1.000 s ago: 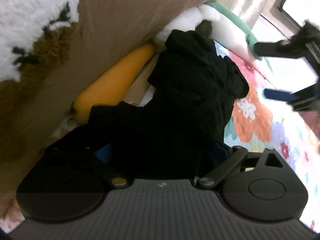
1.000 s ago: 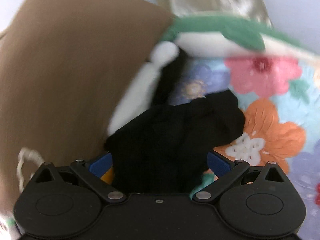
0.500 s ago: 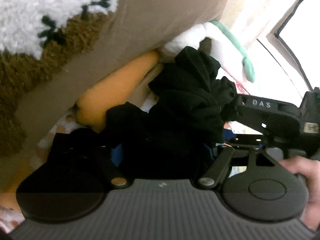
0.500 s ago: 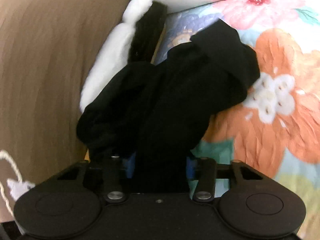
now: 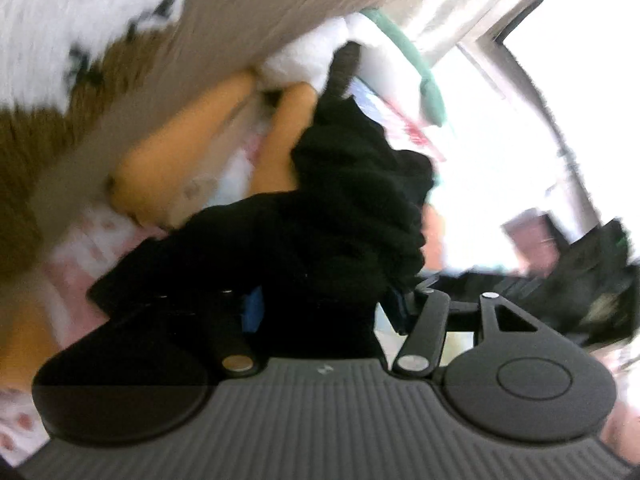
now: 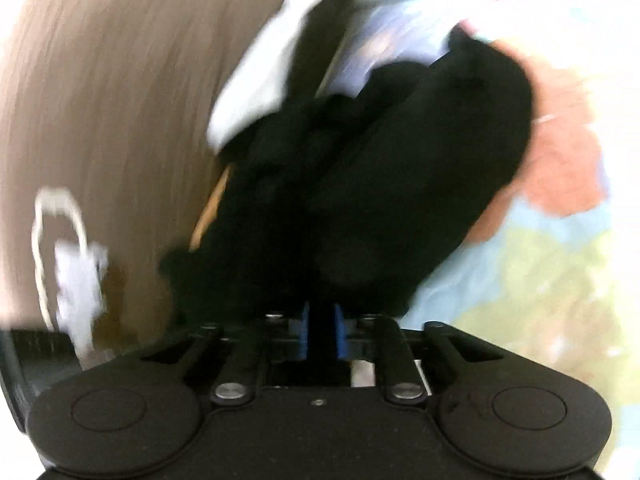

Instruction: Fold clothes

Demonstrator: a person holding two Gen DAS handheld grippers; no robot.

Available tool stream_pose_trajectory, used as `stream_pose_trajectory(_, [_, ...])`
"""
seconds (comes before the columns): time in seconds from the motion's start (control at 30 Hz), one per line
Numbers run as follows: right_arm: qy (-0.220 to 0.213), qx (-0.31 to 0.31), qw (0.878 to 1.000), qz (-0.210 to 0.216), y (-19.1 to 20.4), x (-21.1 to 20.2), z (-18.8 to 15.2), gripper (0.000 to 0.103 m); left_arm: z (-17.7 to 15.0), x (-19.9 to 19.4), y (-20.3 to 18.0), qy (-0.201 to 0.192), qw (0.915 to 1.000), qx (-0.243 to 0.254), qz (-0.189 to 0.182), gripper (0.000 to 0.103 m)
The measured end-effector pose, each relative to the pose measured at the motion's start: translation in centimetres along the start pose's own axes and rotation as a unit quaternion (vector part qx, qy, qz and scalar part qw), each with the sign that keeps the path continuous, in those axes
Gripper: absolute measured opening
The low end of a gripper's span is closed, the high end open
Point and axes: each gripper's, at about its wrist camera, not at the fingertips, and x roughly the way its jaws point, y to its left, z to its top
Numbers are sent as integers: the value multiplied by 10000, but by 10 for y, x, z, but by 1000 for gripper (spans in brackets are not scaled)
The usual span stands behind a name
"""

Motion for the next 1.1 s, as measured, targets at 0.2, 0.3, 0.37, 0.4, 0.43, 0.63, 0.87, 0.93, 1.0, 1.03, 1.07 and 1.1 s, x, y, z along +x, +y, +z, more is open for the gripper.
stream_pose_trajectory(0.2, [-930,998,9905,-148,-28,8,28,90,-5,27,-18,-95,9992,307,228,84])
stream_pose_trajectory(0.3, [-592,872,9939,-333,-37,33,33,93,0,39,-16,-98,9999,81,13,96])
stream_pose_trajectory(0.37, [-574,-19,9974,-441,-29,42,29,96,5,42,-7,-83,9994,-261,-234,98])
stream_pose_trajectory(0.4, [-611,-311,9961,-565,-24,39,26,94,7,42,-2,-88,9984,-435,-356,98])
stream_pose_trajectory(0.43, [-669,-278,9965,-419,-24,37,23,84,8,41,1,-61,9981,-449,-428,96])
stream_pose_trajectory(0.63, [-1186,-51,9923,-354,-18,29,-8,32,10,39,-2,148,9982,-230,-539,70])
stream_pose_trajectory(0.87, [-1510,107,9884,-87,-3,-20,-44,29,2,23,-17,314,9937,-90,-1071,59])
stream_pose_trajectory(0.93, [-1608,282,9866,59,-7,-37,-51,29,-2,20,-26,430,9903,-17,-1318,59])
stream_pose_trajectory(1.0, [-1771,337,9835,115,-11,-61,-63,29,-7,15,-37,547,9855,88,-1606,59])
stream_pose_trajectory(1.03, [-1861,359,9818,125,-11,-72,-70,29,-9,9,-40,630,9824,149,-1751,59])
stream_pose_trajectory(1.07, [-1950,381,9800,134,-12,-83,-78,29,-13,7,-46,730,9789,202,-1895,59])
stream_pose_trajectory(1.1, [-2038,382,9782,89,-12,-95,-85,29,-16,6,-53,834,9751,257,-2040,59])
